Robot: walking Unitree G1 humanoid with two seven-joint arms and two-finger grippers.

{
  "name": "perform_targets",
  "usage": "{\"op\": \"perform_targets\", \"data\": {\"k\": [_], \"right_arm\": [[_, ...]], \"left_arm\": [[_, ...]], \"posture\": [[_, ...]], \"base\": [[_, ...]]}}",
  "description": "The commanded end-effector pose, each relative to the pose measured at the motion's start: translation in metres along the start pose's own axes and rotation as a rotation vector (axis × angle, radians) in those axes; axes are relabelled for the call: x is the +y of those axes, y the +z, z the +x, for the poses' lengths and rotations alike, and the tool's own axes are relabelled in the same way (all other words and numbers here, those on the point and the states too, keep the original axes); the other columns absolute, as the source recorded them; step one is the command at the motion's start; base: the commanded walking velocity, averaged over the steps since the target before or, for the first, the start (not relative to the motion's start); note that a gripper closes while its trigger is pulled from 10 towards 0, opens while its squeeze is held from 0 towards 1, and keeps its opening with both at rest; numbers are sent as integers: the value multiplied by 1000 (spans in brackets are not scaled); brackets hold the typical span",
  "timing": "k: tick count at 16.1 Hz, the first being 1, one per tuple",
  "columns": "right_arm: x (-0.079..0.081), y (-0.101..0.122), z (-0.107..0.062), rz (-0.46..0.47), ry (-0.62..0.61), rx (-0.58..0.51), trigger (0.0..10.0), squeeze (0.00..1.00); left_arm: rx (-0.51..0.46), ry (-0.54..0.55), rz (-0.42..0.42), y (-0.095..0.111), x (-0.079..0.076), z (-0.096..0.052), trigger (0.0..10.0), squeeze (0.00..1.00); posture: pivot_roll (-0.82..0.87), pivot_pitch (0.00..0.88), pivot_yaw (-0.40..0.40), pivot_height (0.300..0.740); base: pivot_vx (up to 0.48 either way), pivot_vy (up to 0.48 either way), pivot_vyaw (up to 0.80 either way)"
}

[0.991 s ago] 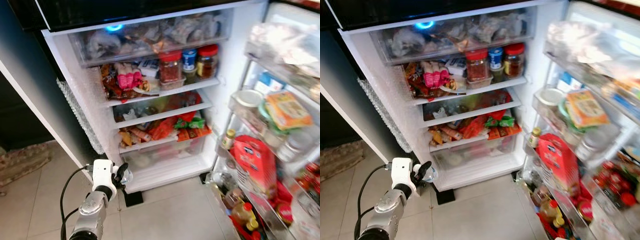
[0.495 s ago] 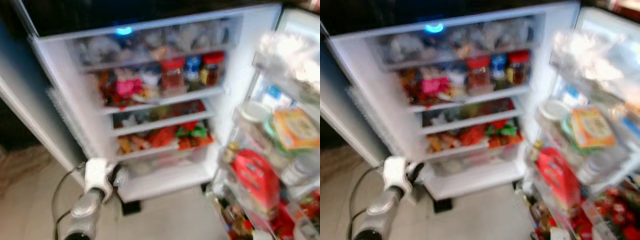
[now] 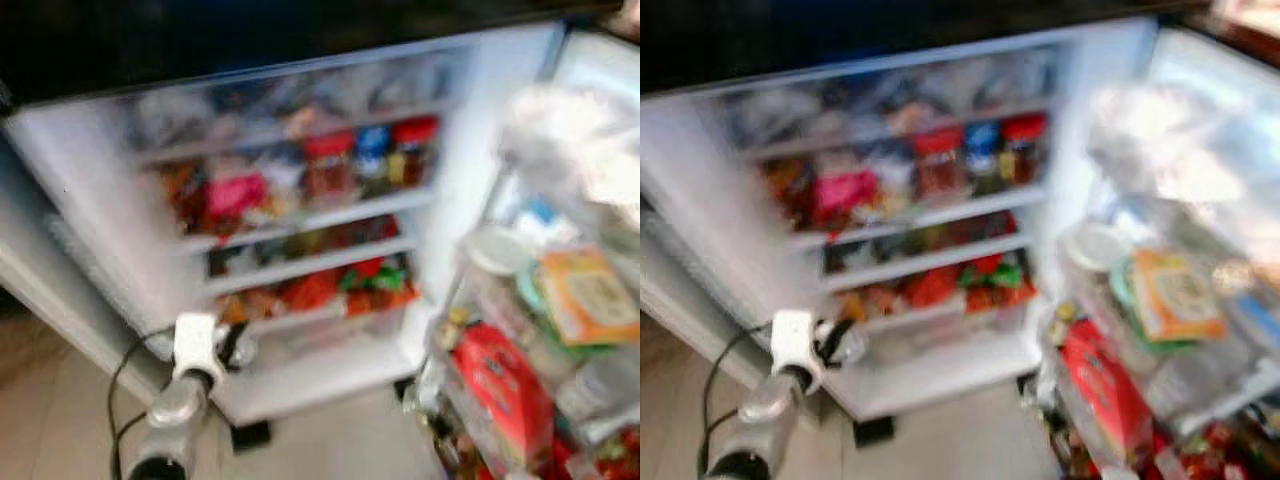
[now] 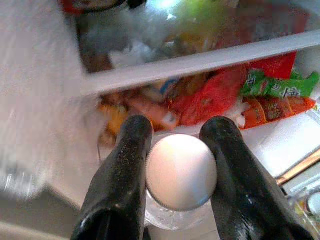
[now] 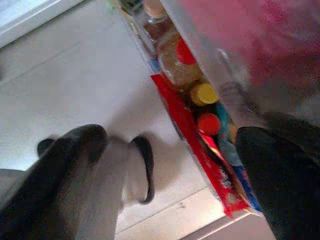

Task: Restocking fridge

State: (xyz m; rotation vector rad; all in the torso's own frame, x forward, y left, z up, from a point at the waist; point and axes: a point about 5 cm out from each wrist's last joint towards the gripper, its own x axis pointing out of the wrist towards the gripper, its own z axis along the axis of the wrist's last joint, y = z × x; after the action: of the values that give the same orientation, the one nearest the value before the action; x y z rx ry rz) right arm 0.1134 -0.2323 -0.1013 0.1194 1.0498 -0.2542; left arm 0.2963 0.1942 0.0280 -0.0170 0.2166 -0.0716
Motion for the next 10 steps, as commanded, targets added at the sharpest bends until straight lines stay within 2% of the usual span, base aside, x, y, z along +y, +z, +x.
{"op": "perform_targets", "data": {"k": [1,3,5,7,10], "right_arm": [[-4,-4,-1,-50,1,14,10000,0],[-3,-4,-1,-77,9,17,10000,0],[-2,-5,-2,-115,24,27,10000,0],[-2,-6,-2,-93,25,24,10000,0],[-2,-6,-2,-79,26,23,10000,0]], "left_arm": [[0,-13,-16,1,-7,2,10000,0],[2,-10,-18,0,-7,2,10000,0],[2,-4,-18,0,-7,2,10000,0],[0,0,-17,0,-6,3,10000,0],[-1,-10,-8,2,-8,4,10000,0]], "posture": [[-57,30,62,740],[-59,30,62,740],[-57,26,61,740],[-57,25,60,740],[-56,24,59,740]], "base": [[319,0,0],[313,0,0],[313,0,622],[319,0,603],[313,0,0]]}}
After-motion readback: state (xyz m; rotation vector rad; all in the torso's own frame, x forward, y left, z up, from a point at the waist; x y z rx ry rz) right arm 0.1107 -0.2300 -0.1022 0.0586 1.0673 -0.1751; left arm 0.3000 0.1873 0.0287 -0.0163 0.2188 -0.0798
